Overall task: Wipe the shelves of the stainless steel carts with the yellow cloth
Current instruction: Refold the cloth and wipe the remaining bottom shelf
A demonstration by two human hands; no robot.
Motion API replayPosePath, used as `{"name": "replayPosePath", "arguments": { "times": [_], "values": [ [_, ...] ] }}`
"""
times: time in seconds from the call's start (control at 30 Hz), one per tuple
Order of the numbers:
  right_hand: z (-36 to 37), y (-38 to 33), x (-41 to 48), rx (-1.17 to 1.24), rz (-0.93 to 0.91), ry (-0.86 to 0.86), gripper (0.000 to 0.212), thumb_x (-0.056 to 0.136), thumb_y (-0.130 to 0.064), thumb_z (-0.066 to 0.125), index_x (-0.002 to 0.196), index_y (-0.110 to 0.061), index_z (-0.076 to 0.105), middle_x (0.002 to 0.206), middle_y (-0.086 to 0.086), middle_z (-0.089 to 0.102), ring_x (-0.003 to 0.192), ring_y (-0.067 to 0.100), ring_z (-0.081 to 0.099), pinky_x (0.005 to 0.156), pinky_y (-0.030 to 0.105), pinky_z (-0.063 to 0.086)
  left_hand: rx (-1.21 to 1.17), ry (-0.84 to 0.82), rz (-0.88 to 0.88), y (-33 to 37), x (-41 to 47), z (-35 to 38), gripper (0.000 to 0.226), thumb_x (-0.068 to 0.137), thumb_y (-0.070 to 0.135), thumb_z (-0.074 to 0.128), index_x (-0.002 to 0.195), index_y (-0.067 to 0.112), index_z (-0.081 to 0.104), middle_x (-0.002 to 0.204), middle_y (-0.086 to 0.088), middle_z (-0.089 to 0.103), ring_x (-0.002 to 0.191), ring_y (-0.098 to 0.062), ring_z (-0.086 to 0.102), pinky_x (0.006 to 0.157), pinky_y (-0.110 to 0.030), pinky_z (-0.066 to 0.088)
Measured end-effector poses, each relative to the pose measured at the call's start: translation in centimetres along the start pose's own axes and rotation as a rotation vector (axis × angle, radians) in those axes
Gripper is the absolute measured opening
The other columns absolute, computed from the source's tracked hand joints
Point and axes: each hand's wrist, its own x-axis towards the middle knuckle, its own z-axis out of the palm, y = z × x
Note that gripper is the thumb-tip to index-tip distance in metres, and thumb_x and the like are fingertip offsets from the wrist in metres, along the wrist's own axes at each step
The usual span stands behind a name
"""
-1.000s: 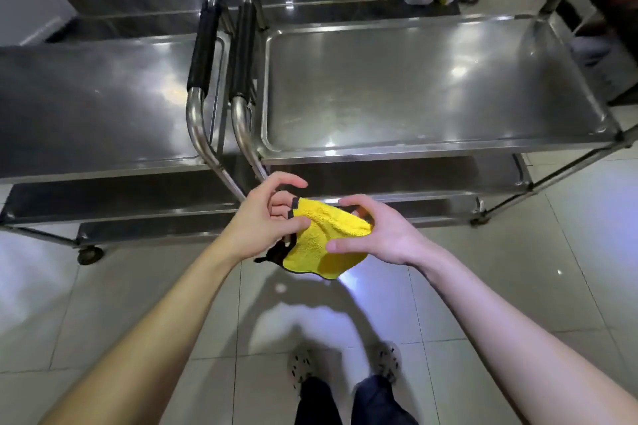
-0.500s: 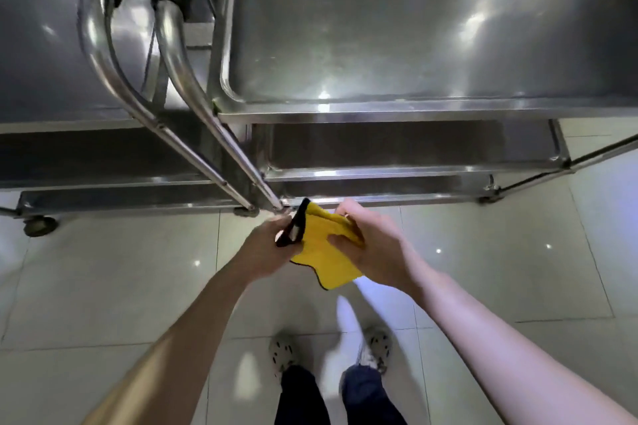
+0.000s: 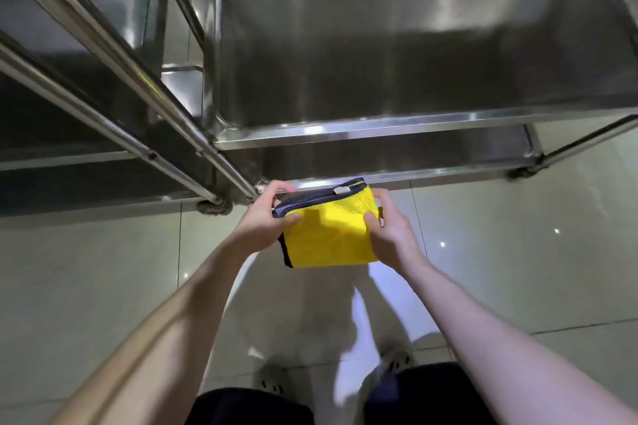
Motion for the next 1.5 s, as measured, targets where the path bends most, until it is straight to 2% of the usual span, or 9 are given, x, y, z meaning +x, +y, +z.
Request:
{"name": "replayPosePath", "arguments": {
  "times": [0.17, 0.33, 0.47, 0.6, 0.73, 0.87, 1.1, 1.27, 1.5],
  "values": [
    [5.7, 5.8, 3.8, 0.060, 0.031, -0.030, 0.033, 0.110, -0.025, 0.050, 0.141, -0.036, 0.049, 0.120, 0.005, 0.068, 0.106, 0.033, 0.064, 0.091, 0.040, 0.051, 0.215, 0.158, 0.063, -5.3, 6.7, 2.9, 0.036, 0.091, 0.025, 0.084, 0.113, 0.038, 0.058, 0.094, 0.012, 0.072, 0.087, -0.017, 0.068, 0.075, -0.030, 0.051],
    [7.0, 6.2, 13.9, 0.081, -0.092, 0.187, 0.030, 0.108, -0.024, 0.057, 0.138, -0.022, 0.058, 0.118, 0.005, 0.070, 0.103, 0.029, 0.068, 0.072, 0.023, 0.043, 0.105, 0.375, 0.032, -5.1, 15.6, 1.2, 0.057, 0.091, 0.043, 0.085, 0.136, 0.011, 0.068, 0.127, -0.008, 0.074, 0.117, -0.027, 0.069, 0.105, -0.044, 0.055],
    [8.7, 7.8, 20.0, -0.408, -0.079, 0.162, 0.054, 0.106, -0.044, 0.063, 0.138, -0.003, 0.050, 0.136, 0.024, 0.058, 0.127, 0.044, 0.056, 0.103, 0.048, 0.045, 0.013, 0.413, -0.011, -10.3, 16.5, 2.8, 0.046, 0.094, 0.036, 0.083, 0.130, 0.011, 0.068, 0.108, -0.008, 0.079, 0.100, -0.022, 0.073, 0.098, -0.044, 0.059],
    [12.7, 8.5, 20.9, -0.633, -0.303, 0.328, 0.056, 0.107, -0.052, 0.051, 0.146, -0.011, 0.053, 0.134, 0.024, 0.055, 0.127, 0.042, 0.048, 0.112, 0.053, 0.039, -0.106, 0.559, -0.145, -17.1, 13.7, 3.1, 0.039, 0.082, 0.052, 0.090, 0.084, 0.017, 0.071, 0.083, -0.003, 0.080, 0.084, -0.026, 0.080, 0.088, -0.049, 0.065],
    [16.1, 7.1, 21.9, -0.697, -0.314, 0.283, 0.066, 0.106, -0.070, 0.030, 0.158, -0.032, 0.047, 0.134, 0.024, 0.059, 0.134, 0.044, 0.047, 0.122, 0.066, 0.023, -0.237, 0.772, -0.161, -17.2, 12.4, 0.2, 0.083, 0.059, 0.076, 0.090, 0.114, 0.022, 0.059, 0.117, -0.005, 0.073, 0.106, -0.027, 0.073, 0.087, -0.043, 0.060],
    [18.3, 6.2, 22.9, -0.783, -0.253, 0.179, 0.077, 0.102, -0.079, 0.011, 0.153, -0.040, 0.053, 0.145, 0.025, 0.058, 0.142, 0.046, 0.043, 0.121, 0.079, 0.008, -0.376, 0.811, 0.054, -13.9, 13.9, -1.5, 0.080, 0.065, 0.069, 0.091, 0.125, 0.026, 0.059, 0.117, 0.014, 0.069, 0.104, -0.001, 0.067, 0.085, -0.020, 0.049],
    [17.3, 8.0, 24.9, -0.795, -0.318, 0.182, 0.072, 0.092, -0.089, 0.001, 0.160, -0.068, 0.011, 0.179, 0.009, -0.013, 0.165, 0.037, -0.015, 0.117, 0.079, -0.014, -0.597, 1.099, 0.079, -12.0, 18.1, -1.5, 0.025, 0.089, 0.030, 0.068, 0.090, 0.023, 0.044, 0.079, 0.000, 0.062, 0.042, 0.004, 0.059, 0.045, -0.017, 0.047],
    [13.6, 9.6, 27.8, -0.764, -0.185, 0.168, 0.071, 0.090, -0.092, 0.012, 0.158, -0.072, 0.006, 0.180, 0.001, -0.014, 0.165, 0.032, -0.015, 0.120, 0.077, -0.013, -0.602, 1.119, 0.034, -12.4, 18.5, -1.6, 0.028, 0.082, 0.039, 0.067, 0.093, 0.026, 0.045, 0.094, -0.008, 0.068, 0.068, -0.018, 0.068, 0.073, -0.043, 0.065],
    [8.0, 9.5, 36.2, -0.787, -0.136, 0.209, 0.086, 0.082, -0.098, 0.001, 0.161, -0.065, -0.005, 0.179, 0.005, -0.017, 0.163, 0.037, -0.020, 0.117, 0.082, -0.011, -0.662, 1.179, 0.086, -13.5, 19.8, -1.5, 0.031, 0.077, 0.037, 0.067, 0.094, 0.027, 0.044, 0.083, -0.003, 0.061, 0.063, -0.017, 0.061, 0.068, -0.043, 0.060]
  ]
}}
